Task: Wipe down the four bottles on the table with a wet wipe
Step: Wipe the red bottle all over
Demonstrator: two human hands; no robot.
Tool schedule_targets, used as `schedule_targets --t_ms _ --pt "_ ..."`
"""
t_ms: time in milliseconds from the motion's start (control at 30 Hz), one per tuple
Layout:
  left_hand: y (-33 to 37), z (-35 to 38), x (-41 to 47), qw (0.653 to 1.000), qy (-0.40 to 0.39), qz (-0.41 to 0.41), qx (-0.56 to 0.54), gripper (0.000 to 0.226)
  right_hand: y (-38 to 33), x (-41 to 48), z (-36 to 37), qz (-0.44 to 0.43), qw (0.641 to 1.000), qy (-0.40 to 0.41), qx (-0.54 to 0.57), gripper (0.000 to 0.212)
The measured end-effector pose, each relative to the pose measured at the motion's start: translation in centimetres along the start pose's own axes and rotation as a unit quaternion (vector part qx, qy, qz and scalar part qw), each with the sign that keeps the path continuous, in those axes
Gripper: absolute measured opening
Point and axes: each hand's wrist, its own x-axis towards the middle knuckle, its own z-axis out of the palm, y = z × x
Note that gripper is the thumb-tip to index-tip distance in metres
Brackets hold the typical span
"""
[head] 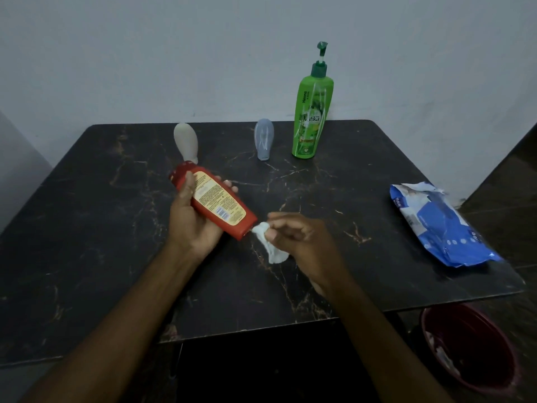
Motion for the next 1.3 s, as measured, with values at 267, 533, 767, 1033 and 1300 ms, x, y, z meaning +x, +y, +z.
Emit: schedule_targets --t_ms 267,533,767,1033,1300 --pt "-0.3 0.0 0.0 0.998 -0.033 -0.051 0.028 0.058 -1.3 1.1 2.8 0.061 0.99 -0.033 0.121 0.016" --pt "-0.3 -0.7 0.4 0.942 0.018 0.161 0.292 0.1 -4.6 3.0 0.9 -0.009 0.998 0.001 -0.057 0.012" --pt "-1.4 -0.4 -0.3 0.508 0.022 0.44 0.74 0.105 -7.8 4.1 0.4 -0.128 0.967 -0.011 -0.221 0.006" --pt "-0.9 -0.7 -0.7 0.442 -0.001 0.472 0.763 0.047 -7.2 1.9 0.0 -0.124 0.983 -0.05 -0.122 0.007" --pt "-1.0 -0.5 -1.0 0.502 -0.005 0.422 0.755 0.054 -6.6 0.2 -1.8 -0.142 0.986 0.088 -0.021 0.018"
